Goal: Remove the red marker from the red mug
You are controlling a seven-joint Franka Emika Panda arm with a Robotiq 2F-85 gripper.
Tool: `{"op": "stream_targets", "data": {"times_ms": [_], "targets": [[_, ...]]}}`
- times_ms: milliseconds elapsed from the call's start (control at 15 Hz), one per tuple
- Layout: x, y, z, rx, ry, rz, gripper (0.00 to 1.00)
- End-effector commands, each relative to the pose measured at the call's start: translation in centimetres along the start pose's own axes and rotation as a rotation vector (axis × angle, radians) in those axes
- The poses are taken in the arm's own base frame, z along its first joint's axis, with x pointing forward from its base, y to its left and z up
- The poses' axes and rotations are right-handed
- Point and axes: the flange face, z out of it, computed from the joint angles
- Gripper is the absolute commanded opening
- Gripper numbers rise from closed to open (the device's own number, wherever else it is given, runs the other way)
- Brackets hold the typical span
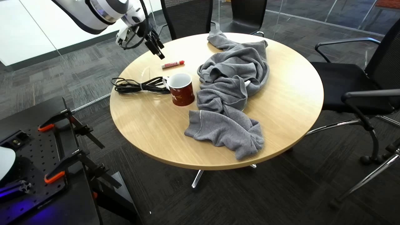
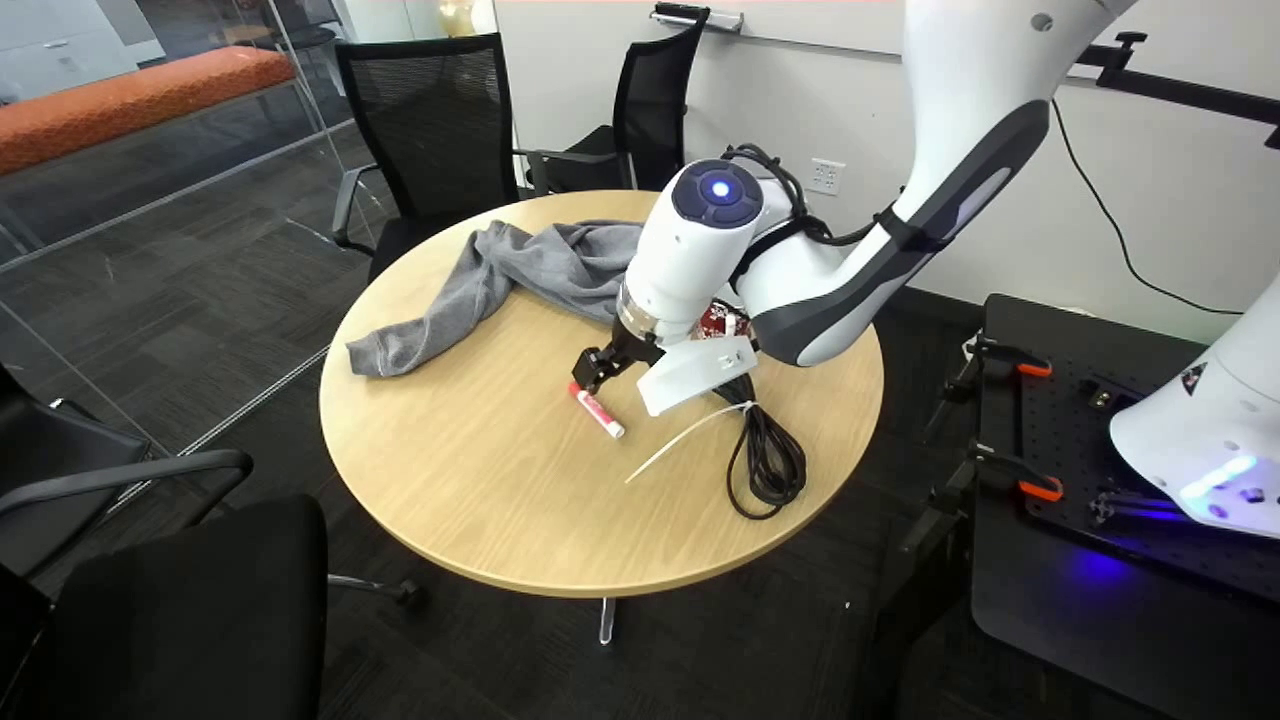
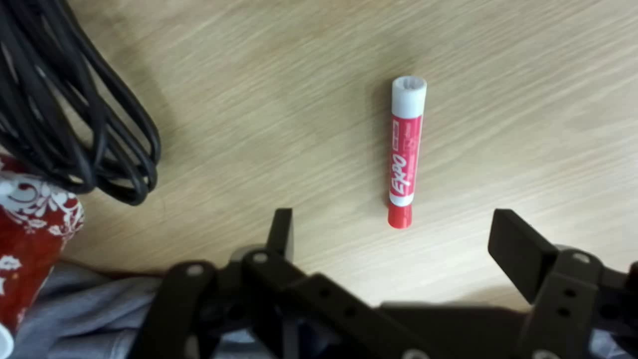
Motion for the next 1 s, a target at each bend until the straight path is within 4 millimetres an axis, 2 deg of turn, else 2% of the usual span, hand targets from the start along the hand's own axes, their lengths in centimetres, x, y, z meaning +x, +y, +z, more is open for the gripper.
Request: {"op": "stream_targets", "data": {"times_ms": [0, 267, 600, 733, 800, 933], "targets": [[0.3, 1.4, -4.9, 0.065, 0.006, -0.044, 1.00], [-0.6, 3.0, -9.1, 0.098, -0.003, -0.160, 1.00], [-3.4, 5.7, -13.9, 0.155, -0.044, -0.407, 1.00], [-4.2, 6.6, -15.1, 0.176, -0.057, -0.484, 1.00], [-3.4, 4.8, -13.2, 0.146, -0.056, -0.422, 1.00], [-4.0, 5.7, -14.3, 0.157, -0.063, -0.468, 1.00]]}}
